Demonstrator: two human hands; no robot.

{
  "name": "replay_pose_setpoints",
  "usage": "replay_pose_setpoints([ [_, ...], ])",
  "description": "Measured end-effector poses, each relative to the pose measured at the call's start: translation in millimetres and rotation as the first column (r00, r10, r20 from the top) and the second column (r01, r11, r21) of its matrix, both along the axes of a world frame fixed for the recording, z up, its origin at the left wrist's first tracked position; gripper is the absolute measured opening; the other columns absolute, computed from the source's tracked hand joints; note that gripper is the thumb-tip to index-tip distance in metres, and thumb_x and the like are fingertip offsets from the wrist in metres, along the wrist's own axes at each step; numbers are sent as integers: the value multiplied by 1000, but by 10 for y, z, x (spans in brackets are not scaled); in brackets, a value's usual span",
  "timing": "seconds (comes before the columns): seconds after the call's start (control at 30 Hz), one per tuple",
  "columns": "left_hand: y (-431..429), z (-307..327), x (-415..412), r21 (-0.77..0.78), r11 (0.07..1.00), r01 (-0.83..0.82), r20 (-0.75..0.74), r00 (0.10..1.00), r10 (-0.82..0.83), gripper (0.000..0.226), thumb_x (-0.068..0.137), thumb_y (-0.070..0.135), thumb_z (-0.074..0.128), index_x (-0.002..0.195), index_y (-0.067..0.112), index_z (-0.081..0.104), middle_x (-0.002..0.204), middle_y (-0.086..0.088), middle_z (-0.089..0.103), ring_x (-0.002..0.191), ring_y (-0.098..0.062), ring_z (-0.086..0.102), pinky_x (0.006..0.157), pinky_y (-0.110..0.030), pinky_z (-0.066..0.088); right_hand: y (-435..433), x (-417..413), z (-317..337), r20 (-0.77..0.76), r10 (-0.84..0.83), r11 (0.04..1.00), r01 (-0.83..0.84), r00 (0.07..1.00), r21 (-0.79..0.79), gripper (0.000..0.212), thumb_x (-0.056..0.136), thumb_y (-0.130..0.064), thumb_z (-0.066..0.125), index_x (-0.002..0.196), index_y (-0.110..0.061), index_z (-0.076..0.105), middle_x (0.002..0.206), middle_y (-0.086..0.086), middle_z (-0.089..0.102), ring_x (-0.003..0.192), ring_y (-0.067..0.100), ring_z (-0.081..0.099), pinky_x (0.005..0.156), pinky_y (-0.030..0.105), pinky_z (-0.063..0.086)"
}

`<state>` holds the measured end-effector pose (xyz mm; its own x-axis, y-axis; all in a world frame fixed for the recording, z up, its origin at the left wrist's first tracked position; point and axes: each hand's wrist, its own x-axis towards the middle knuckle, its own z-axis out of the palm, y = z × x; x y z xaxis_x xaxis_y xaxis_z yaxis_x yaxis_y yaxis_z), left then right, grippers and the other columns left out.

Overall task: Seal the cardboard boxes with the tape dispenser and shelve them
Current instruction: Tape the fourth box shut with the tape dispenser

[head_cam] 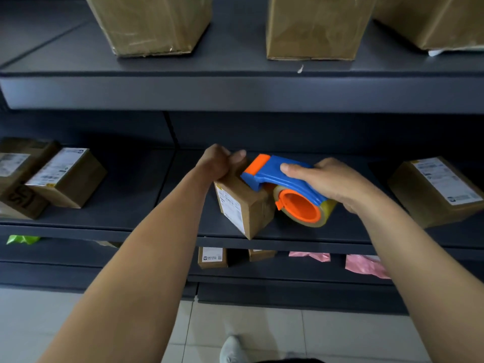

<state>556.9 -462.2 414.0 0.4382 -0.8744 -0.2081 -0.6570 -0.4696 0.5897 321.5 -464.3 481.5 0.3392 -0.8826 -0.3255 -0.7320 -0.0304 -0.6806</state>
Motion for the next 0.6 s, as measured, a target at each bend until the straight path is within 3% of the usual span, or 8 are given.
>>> replay_pose_setpoints([
  [0.07,-22,-35,-3,-40,999,-36,-34,999,35,48,90,49,57,63,9,55,64,-3,49,65,-18,48,58,-26,36,32,33,-37,-6,-32,999,32,999,-15,57,76,-67,61,77,-11,64,72,6,62,61,18,58,57,28,39],
  [0.13,-46,-21,-2,-54,998,-44,-16,999,43,46,91,49,55,76,6,63,70,-3,55,76,-20,53,67,-26,37,49,74,-43,4,-50,999,50,999,-6,57,76,-68,60,79,-11,65,73,6,64,62,17,59,57,28,40],
  [0.27,-60,-21,-36,16,1000,22,75,997,-23,49,93,50,50,76,6,63,76,-8,59,90,-28,60,72,-31,40,41,42,-10,1,-73,997,73,997,27,66,75,-71,58,86,-6,68,82,9,70,72,20,64,64,30,44],
  [0.47,-68,-66,-33,-81,993,-89,-92,992,81,48,87,50,61,62,9,55,64,-2,53,71,-22,56,65,-29,42,328,-542,-16,1,-112,987,112,994,114,64,76,-63,62,80,0,72,57,4,64,52,17,59,54,26,40],
  [0.53,-60,-61,-49,-91,991,-94,-109,991,84,47,86,51,63,65,8,57,66,-2,55,71,-22,58,66,-29,44,462,-685,-92,37,-150,969,139,988,206,54,79,-55,64,75,-2,71,49,1,63,46,15,60,48,21,41],
  [0.6,-65,-39,-70,-86,992,-89,-103,991,80,46,86,51,63,65,10,58,69,-2,57,73,-22,59,68,-30,45,519,-717,-211,37,-161,963,149,986,222,49,79,-55,66,72,-6,71,50,-1,65,50,15,61,53,24,43],
])
